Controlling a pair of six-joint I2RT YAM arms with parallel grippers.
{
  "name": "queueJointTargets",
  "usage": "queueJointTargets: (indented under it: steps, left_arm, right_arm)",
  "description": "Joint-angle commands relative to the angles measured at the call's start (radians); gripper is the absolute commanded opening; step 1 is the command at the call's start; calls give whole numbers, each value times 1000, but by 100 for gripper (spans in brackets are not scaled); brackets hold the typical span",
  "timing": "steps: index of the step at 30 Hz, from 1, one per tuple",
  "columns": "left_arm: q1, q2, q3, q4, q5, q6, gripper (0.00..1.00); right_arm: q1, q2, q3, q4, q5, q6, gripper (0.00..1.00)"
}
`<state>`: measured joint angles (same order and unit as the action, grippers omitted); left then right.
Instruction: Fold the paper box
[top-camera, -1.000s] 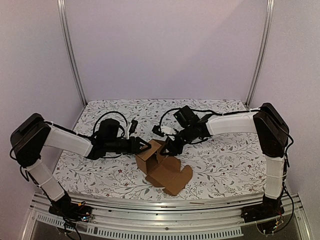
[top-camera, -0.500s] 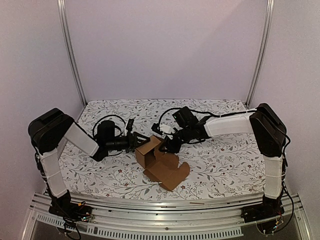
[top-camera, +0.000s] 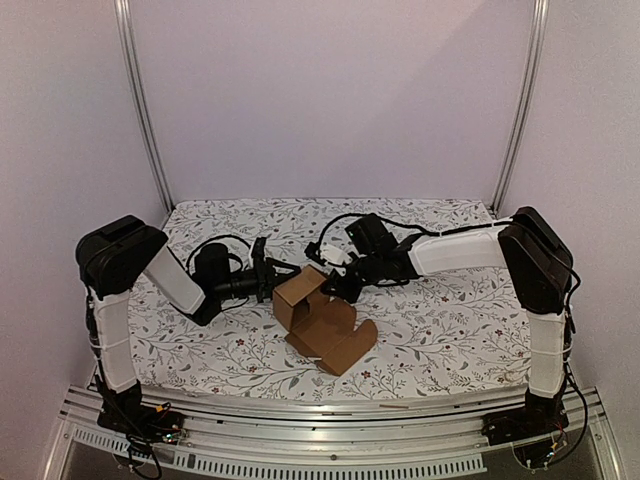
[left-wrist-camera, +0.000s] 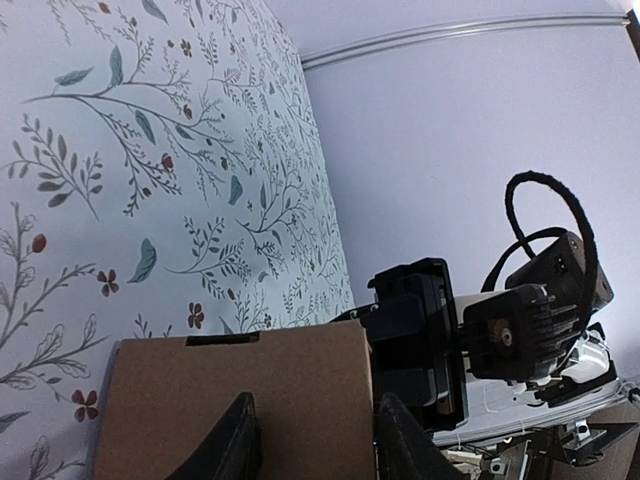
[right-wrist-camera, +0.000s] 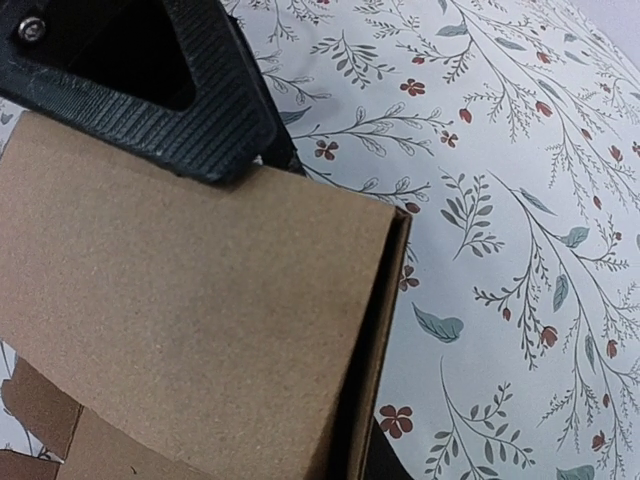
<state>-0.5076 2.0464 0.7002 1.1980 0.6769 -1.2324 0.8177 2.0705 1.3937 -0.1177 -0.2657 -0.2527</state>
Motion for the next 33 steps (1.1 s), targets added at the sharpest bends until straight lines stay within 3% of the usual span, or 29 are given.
queueJointTargets:
  steps: [1,5,8,13,15,26,33]
  left_arm:
    - [-29,-21,-9,19,17,-34,39]
    - [-18,-33,-36,31,2,-66,39]
    - [-6,-48,-52,20,-6,-65,39]
    - [-2,-31,-47,38,0,-74,38]
    - [-2,-20,-47,61,3,-86,38]
    - [43,-30,-80,61,39,-67,39]
    - [55,-82,-72,-75,67,8,40]
  right_arm:
    - [14,-11,37,105,60,70,14]
    - [15,-4,42,97,100,70,10]
    - [13,-33,20,88,43,52,11]
    - [13,-59,30,58,-151,-8,28]
    - [13,-26,66,31,-155,-20,34]
    - [13,64,74,-32,-107,-166,45]
    - [14,92,111,-72,-109,-179,52]
